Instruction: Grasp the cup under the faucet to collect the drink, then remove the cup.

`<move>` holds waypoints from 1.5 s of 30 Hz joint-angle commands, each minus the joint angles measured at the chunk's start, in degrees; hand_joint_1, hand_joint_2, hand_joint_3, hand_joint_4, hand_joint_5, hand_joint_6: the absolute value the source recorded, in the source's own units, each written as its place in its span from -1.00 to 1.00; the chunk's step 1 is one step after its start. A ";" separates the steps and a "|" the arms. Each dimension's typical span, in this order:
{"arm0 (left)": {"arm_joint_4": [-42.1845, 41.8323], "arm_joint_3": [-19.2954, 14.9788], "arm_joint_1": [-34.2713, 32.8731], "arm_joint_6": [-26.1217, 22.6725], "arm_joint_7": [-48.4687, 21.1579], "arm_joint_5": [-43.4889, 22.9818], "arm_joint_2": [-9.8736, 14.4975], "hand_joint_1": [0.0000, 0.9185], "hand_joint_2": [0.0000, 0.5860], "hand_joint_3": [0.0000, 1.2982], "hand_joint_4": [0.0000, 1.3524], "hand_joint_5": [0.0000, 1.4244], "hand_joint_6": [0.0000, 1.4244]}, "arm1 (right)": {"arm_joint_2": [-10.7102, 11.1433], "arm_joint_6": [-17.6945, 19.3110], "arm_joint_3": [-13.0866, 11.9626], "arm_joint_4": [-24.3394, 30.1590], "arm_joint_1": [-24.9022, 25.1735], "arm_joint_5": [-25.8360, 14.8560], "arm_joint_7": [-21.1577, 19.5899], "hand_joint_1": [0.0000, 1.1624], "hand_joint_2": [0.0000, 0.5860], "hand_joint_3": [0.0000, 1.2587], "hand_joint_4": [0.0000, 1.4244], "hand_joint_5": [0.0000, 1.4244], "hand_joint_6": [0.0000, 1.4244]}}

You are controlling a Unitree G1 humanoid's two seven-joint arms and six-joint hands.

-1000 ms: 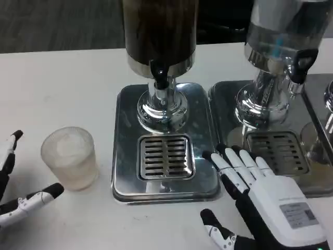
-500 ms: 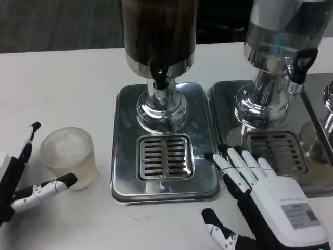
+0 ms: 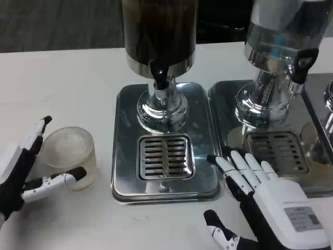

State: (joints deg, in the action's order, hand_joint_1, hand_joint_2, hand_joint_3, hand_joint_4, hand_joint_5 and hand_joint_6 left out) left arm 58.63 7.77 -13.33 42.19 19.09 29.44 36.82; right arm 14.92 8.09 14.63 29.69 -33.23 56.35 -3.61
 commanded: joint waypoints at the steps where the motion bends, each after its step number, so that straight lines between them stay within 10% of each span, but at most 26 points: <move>1: 1.44 1.27 -2.10 0.84 -0.78 -0.18 -0.56 -0.72 -1.00 -1.00 -1.00 -0.84 -0.79 | -0.09 -0.12 -0.16 0.76 -0.04 -0.58 -0.91 -0.04 0.54 -0.82 -1.00 -1.00 -1.00; 45: 10.64 3.62 -8.22 3.45 -7.78 -4.21 -5.84 -0.51 -0.76 -0.85 -0.84 -0.55 -0.54 | -1.40 -1.60 -1.10 3.72 -3.35 -2.01 -1.19 0.01 0.55 -0.79 -0.98 -1.00 -1.00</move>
State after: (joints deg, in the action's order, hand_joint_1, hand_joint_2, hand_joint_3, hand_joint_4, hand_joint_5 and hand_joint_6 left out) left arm 68.55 10.23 -21.54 45.97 12.93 24.79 32.13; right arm 13.45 6.44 13.93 32.30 -36.21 54.71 -4.15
